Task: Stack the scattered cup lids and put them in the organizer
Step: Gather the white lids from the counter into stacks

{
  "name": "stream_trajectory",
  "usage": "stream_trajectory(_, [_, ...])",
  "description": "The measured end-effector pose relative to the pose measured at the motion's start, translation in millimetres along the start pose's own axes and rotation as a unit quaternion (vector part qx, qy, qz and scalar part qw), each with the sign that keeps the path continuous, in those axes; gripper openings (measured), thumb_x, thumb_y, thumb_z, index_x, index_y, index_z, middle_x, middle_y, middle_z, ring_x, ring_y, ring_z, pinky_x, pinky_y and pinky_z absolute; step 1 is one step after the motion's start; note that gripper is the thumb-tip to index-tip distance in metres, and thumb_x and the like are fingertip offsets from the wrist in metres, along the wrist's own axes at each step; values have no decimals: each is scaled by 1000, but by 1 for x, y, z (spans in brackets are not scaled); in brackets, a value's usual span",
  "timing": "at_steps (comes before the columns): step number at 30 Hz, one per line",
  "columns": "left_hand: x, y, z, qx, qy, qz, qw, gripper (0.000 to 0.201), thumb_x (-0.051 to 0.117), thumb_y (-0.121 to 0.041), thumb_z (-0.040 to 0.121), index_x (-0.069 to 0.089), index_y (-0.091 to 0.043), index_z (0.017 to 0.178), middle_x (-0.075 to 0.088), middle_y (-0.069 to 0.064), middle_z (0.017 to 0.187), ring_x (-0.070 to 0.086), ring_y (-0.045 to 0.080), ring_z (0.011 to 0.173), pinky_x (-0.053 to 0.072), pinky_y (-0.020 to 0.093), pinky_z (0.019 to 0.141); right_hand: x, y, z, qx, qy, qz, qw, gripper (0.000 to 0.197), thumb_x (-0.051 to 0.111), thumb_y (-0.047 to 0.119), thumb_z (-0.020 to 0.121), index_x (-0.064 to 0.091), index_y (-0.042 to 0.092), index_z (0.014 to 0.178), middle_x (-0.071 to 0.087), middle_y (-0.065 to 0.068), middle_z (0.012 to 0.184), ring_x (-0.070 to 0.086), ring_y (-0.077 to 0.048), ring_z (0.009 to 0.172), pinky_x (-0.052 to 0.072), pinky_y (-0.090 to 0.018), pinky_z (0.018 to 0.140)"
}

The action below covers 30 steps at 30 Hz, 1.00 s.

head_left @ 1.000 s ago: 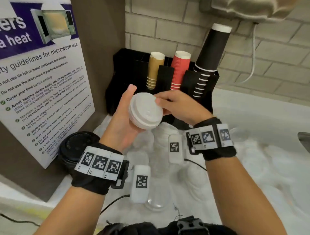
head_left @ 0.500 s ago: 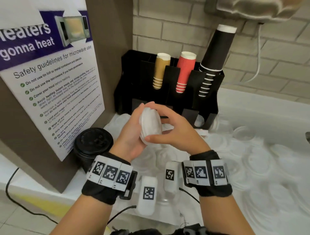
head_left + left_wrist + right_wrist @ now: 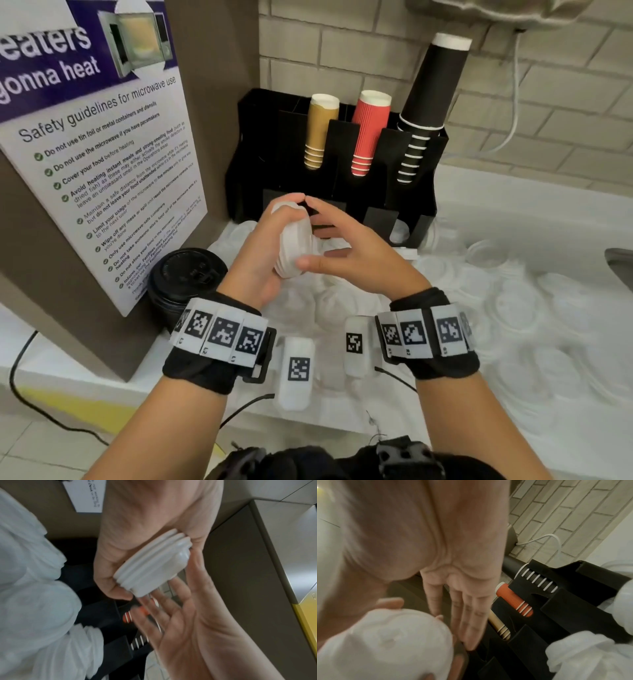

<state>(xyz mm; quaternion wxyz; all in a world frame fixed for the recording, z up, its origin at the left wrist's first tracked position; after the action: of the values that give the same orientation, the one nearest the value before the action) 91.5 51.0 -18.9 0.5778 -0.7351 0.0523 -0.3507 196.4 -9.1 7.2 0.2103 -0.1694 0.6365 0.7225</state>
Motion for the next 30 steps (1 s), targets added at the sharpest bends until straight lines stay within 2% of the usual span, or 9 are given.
stream_trajectory(2, [-9,-12,0,20,-27,-1,999,33,55,-32,79,65,-33,110,57,2,109,58,19,93,51,34,66,-8,-6,1,28,14,-118,993,73,67,45,84,33,28,147,42,2,142,42,-10,128,42,-26,100])
stream_trajectory(4, [-17,-25,-1,37,-44,-7,998,33,55,-34,76,66,-35,108,55,-3,101,55,16,88,48,32,64,-7,-13,-1,38,71,-278,957,65,61,46,88,38,23,145,38,-1,142,35,-20,132,36,-32,106])
stream_trajectory(10, [-30,-36,-6,32,-55,-10,998,47,50,-38,80,59,-29,126,55,3,119,55,18,95,53,30,60,55,-36,-31,12,337,-447,828,83,80,45,70,39,34,141,42,1,136,36,-23,121,41,-39,99])
stream_trajectory(14, [-27,-37,-12,31,-50,-5,998,51,51,-39,78,59,-26,127,55,3,118,55,18,96,54,29,57,74,-48,-46,-29,385,-542,747,94,84,39,65,32,38,142,39,-2,136,35,-24,117,32,-35,87])
stream_trajectory(17, [-27,-39,-13,35,-43,-8,998,55,54,-39,71,61,-28,124,55,0,113,55,18,98,54,30,60,78,-54,-51,-42,385,-576,720,95,83,34,66,28,36,144,39,-3,135,35,-26,118,27,-34,83])
stream_trajectory(20, [-28,-39,-14,48,-40,-23,998,53,55,-35,71,62,-28,123,54,-1,108,54,18,96,52,32,71,77,-51,-52,-52,374,-547,747,89,81,34,67,32,35,140,44,-2,129,38,-23,113,29,-33,83])
stream_trajectory(24, [-26,-35,-15,48,-31,-20,998,52,54,-34,73,61,-28,124,54,-2,108,54,16,97,49,31,74,41,-35,-39,10,303,-355,884,79,82,34,67,38,32,133,49,0,120,44,-19,109,44,-36,89])
stream_trajectory(27, [-19,-27,-16,41,-14,-12,999,47,52,-34,84,57,-28,131,57,-4,104,58,11,92,51,26,70,-7,-18,-23,16,145,-190,971,69,82,26,70,45,30,128,52,4,117,53,-13,102,52,-29,82])
stream_trajectory(30, [-6,-15,-18,8,24,3,1000,42,49,-32,92,56,-28,134,65,-2,109,65,10,91,53,24,67,-36,-10,-19,17,-1,-11,1000,60,79,19,74,48,27,124,55,8,109,59,-14,96,56,-36,80])
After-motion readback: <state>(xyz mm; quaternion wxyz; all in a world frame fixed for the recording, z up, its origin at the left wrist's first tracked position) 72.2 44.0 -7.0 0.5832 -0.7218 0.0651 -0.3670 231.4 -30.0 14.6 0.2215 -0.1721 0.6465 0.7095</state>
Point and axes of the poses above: each hand's wrist, its own z-axis towards the middle knuckle, its own x-axis out of the palm, y = z × x, the point moved 6 cm from there along z, towards the middle knuckle
